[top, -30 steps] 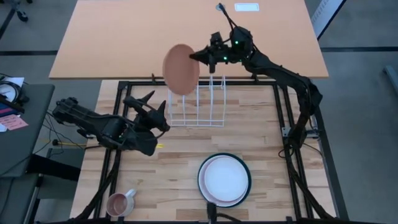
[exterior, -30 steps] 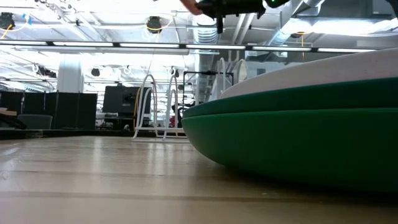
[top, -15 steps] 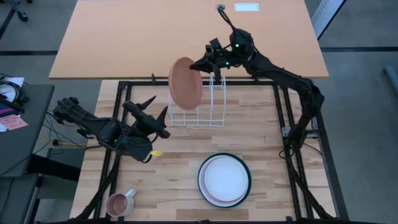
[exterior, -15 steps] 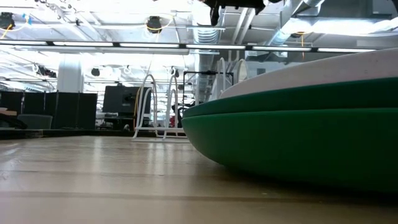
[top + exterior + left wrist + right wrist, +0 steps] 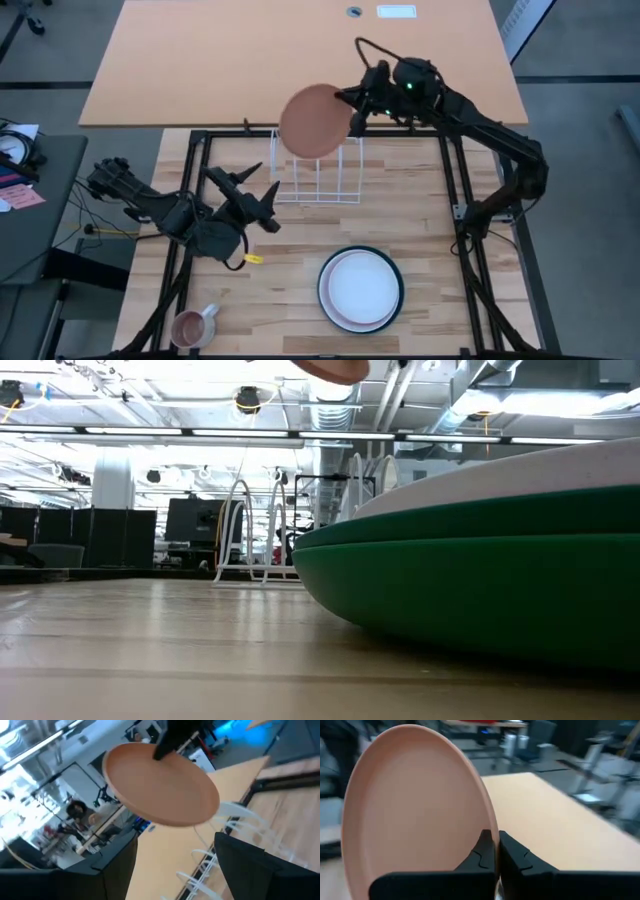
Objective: Sort dishes
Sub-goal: Put the light orange plate in the dish rack
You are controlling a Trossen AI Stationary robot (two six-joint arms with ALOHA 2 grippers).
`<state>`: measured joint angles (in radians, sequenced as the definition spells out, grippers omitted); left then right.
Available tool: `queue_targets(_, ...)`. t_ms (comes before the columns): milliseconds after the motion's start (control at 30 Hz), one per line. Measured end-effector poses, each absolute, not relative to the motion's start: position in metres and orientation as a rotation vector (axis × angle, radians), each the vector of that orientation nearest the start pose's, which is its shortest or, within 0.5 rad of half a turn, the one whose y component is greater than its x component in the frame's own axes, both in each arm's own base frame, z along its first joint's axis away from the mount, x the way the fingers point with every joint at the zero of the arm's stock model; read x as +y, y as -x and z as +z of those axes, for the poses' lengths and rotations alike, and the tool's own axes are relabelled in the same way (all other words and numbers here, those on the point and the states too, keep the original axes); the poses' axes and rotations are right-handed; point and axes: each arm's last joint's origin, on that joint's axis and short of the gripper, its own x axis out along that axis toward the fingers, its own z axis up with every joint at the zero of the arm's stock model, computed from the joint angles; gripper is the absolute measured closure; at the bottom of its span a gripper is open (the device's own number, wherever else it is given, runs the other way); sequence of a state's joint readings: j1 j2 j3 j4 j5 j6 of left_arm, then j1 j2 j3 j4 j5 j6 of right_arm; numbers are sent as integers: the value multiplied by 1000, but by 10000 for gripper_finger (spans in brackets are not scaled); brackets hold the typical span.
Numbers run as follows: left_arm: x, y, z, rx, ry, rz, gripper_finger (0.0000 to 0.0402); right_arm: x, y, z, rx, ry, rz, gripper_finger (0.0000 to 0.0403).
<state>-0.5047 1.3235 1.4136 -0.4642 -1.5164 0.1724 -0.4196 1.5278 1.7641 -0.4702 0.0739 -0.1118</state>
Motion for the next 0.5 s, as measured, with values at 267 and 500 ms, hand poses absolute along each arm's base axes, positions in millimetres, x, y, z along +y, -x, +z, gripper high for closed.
queue_targets(267, -84, -252, 439, 147, -250, 1024, 144, -110, -304, 460, 309, 166, -602, 397)
queue_targets(500, -43, -264, 454, 163, -336, 1095, 144, -77, -314, 463, 287, 245, -552, 397)
